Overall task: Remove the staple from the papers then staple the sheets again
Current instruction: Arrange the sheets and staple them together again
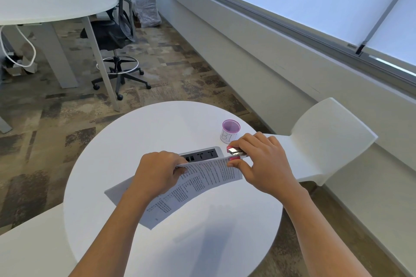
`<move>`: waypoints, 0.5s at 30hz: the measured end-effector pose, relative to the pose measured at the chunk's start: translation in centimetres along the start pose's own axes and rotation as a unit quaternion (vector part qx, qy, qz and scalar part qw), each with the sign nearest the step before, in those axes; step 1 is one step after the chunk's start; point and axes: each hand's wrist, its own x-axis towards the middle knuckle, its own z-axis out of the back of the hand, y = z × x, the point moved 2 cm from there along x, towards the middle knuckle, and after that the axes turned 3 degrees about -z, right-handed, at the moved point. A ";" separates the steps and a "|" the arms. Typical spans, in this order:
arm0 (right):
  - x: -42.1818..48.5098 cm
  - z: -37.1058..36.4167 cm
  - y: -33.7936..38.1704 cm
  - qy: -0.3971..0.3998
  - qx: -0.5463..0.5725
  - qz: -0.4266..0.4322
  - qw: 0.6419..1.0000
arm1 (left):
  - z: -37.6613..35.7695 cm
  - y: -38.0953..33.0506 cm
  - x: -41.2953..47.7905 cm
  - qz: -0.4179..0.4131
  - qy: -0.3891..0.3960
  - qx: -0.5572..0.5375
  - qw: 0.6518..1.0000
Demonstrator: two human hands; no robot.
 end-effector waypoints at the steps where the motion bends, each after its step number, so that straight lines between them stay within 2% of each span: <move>1: 0.0 0.0 0.0 0.001 0.000 0.001 1.000 | 0.0 0.0 0.0 0.000 0.000 0.000 1.000; 8: 0.1 -0.2 0.1 -0.002 -0.011 0.011 1.000 | -0.1 0.1 -0.1 0.003 -0.008 -0.008 1.000; 15: -0.3 -1.4 0.2 -0.046 -0.023 0.008 0.999 | -0.2 0.2 -0.1 0.004 -0.005 -0.005 1.000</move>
